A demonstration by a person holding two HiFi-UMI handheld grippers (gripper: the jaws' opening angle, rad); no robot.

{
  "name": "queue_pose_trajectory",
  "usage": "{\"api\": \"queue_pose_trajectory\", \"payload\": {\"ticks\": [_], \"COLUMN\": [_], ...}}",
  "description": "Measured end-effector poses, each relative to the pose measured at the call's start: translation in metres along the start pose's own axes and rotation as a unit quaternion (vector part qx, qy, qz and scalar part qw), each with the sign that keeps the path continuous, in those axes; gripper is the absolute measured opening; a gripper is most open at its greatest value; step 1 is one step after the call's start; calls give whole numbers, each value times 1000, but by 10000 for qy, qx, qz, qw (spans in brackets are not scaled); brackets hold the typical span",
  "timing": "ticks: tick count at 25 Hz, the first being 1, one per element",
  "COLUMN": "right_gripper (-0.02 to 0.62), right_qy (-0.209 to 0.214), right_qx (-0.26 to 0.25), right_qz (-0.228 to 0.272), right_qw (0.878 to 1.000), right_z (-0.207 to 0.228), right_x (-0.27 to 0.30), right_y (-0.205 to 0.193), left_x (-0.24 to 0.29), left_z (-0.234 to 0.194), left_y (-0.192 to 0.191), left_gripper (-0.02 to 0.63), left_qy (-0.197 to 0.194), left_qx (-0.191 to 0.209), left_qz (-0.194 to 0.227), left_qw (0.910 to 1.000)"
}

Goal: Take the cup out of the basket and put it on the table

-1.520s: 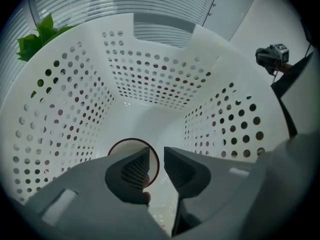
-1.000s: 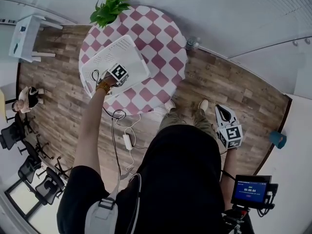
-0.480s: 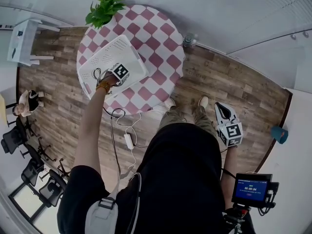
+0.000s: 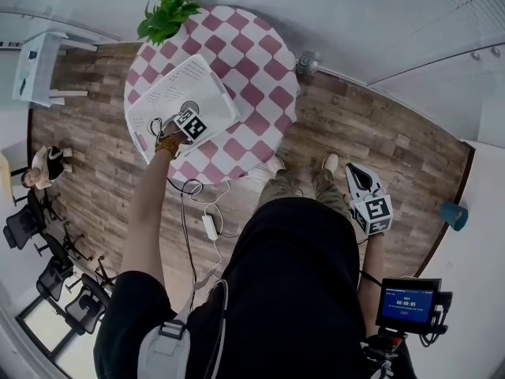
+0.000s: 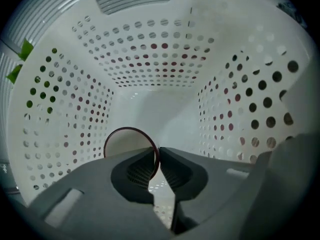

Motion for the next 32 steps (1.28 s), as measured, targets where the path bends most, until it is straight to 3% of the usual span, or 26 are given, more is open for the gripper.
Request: {"api": "queue_pose_trajectory", "payload": {"ticks": [9,19,32], "right_gripper": [9,11,11], "right_qy": [113,78,204], "right_qx": [13,-16,-119], "right_qz": [6,24,84], "right_qw": [9999,10000,9997], "right_z": [-5,-3,-1], "right_x": [2,1,6], "right_y": [2,-1,5], "left_x": [-3,-1,-29], "left_z": [-6,-3,-12], "left_y": [-2,-2,0], "left_gripper": [35,35,35], "left_qy": [395,248,451], "left_qx": [85,74,-118], "left_qz": [554,435,659], "left_qw": [9976,9987,9967]}}
Point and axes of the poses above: the fingertips, and each gripper's own axes: x forward along the fingers, z to its right, y out of its top, the point moved 3 cm from there along -x, backward along the fingers, and after that the axes turned 1 degree about -y, right-handed, at the moved point
